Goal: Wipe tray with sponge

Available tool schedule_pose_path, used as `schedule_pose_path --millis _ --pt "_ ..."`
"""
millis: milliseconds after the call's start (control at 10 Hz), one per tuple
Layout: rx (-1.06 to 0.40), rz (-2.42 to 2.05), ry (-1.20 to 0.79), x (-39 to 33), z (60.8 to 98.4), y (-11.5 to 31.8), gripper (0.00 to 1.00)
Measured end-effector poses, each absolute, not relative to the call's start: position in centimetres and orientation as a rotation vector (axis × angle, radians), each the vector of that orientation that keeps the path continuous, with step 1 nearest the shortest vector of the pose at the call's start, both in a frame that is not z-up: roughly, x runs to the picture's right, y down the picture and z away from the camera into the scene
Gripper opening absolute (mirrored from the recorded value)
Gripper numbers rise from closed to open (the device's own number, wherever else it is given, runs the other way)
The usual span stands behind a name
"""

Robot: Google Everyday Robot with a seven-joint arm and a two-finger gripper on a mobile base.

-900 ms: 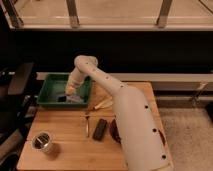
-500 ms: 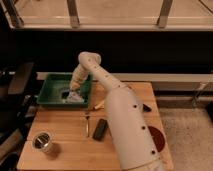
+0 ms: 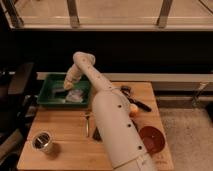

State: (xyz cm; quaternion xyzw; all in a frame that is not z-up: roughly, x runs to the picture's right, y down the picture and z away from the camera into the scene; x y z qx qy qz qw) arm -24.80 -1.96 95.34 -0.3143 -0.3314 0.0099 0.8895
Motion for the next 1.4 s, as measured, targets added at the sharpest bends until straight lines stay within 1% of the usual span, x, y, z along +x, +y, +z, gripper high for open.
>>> schedule_pose_path --millis 400,600,800,1100,1400 --pt "-0.68 0.034 -0.674 -22.9 92.7 0.5 0.0" --pt "-0.676 0.058 -0.634 -20.3 93.1 -0.1 0.0" --pt "-0.671 0.069 -0.613 -19.4 94.5 -1.5 0.0" --pt "-0.659 0.048 -0.643 -21.2 96.4 -3.7 0.0" --pt "-0.669 -0.012 -0.709 -25.3 96.0 -3.3 0.0"
